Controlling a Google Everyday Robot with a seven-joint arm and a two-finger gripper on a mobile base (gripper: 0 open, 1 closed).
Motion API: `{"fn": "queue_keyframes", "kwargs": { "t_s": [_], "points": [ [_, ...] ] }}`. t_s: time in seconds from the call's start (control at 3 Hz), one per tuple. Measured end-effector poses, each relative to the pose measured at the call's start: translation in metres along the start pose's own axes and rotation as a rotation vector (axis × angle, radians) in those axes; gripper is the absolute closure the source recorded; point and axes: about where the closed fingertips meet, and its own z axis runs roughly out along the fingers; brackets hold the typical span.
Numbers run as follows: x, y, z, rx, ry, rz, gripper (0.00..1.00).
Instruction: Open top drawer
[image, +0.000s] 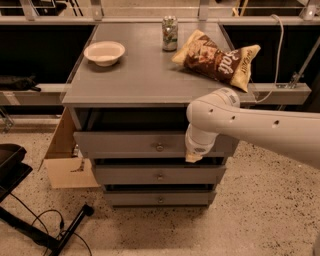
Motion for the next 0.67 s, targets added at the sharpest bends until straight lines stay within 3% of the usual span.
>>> {"fn": "queue_keyframes", "kwargs": {
  "t_s": [0.33,0.67],
  "points": [
    [-0.0003,-0.0005,-0.0023,0.000,0.000,0.000,0.85],
    [0.0012,-0.0001,-0.0088,-0.004,0.011,-0.014,1.00]
  ]
}}
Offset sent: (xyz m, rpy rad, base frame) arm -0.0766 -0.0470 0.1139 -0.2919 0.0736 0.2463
